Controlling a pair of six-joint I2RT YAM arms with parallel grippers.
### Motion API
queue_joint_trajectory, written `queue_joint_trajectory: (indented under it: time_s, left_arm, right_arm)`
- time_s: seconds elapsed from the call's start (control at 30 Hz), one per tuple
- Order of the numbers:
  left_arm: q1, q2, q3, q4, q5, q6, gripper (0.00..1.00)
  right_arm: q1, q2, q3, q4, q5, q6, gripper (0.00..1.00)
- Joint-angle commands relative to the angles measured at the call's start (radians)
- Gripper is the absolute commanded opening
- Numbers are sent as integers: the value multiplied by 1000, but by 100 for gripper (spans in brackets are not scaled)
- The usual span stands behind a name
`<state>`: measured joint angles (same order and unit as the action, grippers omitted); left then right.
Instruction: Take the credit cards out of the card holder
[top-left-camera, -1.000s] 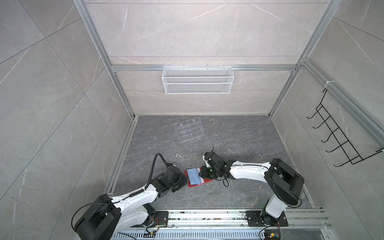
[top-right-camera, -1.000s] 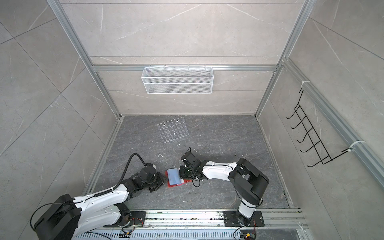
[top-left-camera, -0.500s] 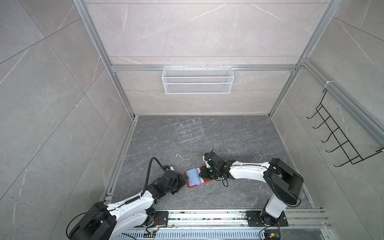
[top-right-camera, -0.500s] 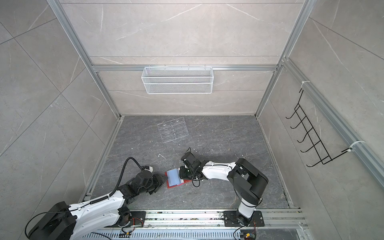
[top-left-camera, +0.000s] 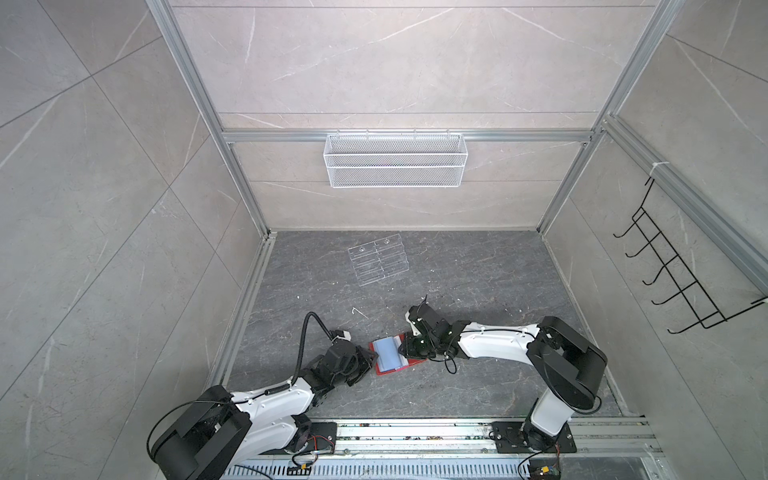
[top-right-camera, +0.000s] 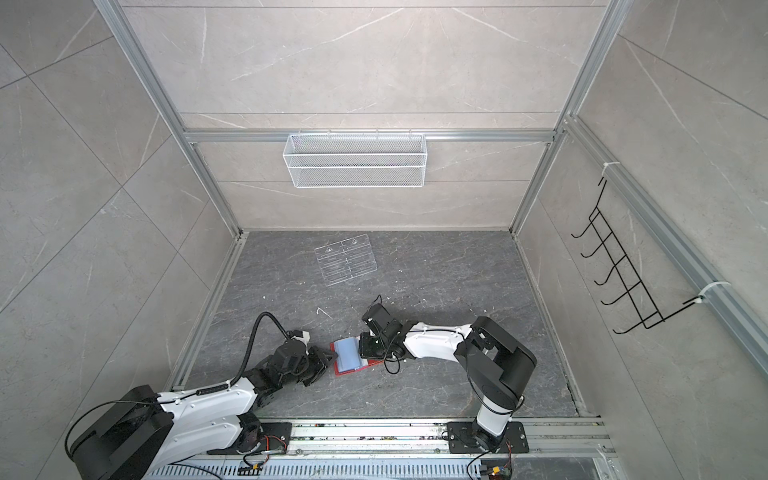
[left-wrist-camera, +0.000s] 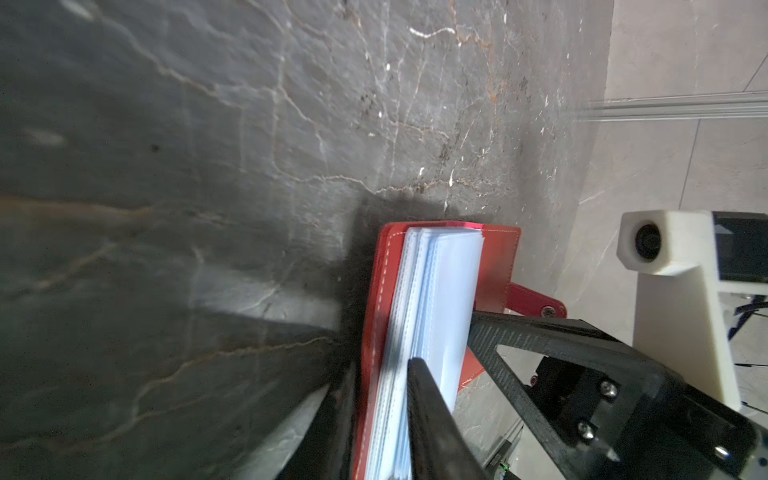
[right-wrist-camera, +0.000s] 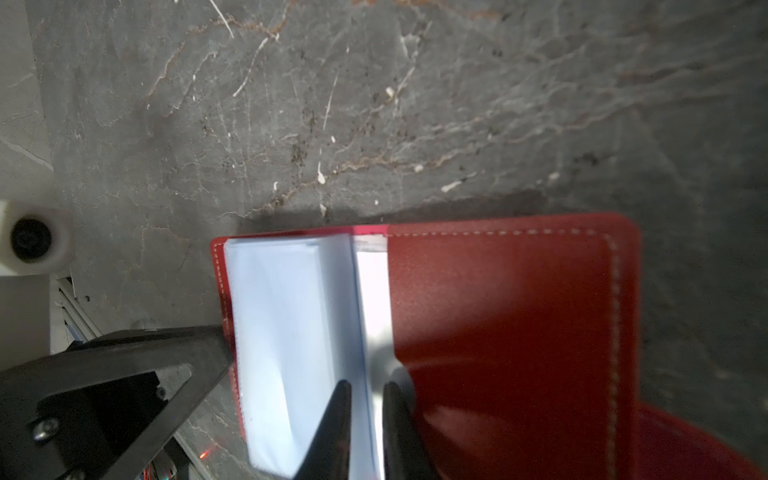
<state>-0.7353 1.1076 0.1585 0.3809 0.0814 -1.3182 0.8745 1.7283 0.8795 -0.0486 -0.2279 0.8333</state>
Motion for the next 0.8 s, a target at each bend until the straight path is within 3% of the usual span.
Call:
queue_joint_trajectory:
  time_s: [0.0, 0.17, 0.57, 0.67, 0.77]
  left_arm:
    - [2, 23, 7, 107, 24, 31, 21]
    - [5, 26, 16, 102, 29, 46, 12]
    - [6, -28, 26, 39, 38, 74, 0]
    - [6, -50, 25, 15, 34, 78, 0]
    - [6, -78, 19, 5, 27, 78, 0]
  right_arm:
    - [-3, 22, -16, 8, -1, -23, 19]
    - [-3, 25, -15, 9, -1, -25, 19]
    - [-3, 7, -7, 4, -7, -29, 19]
    - [-3, -51, -16, -10, 17, -30, 32]
    - [-2, -115, -16, -31, 29, -40, 58]
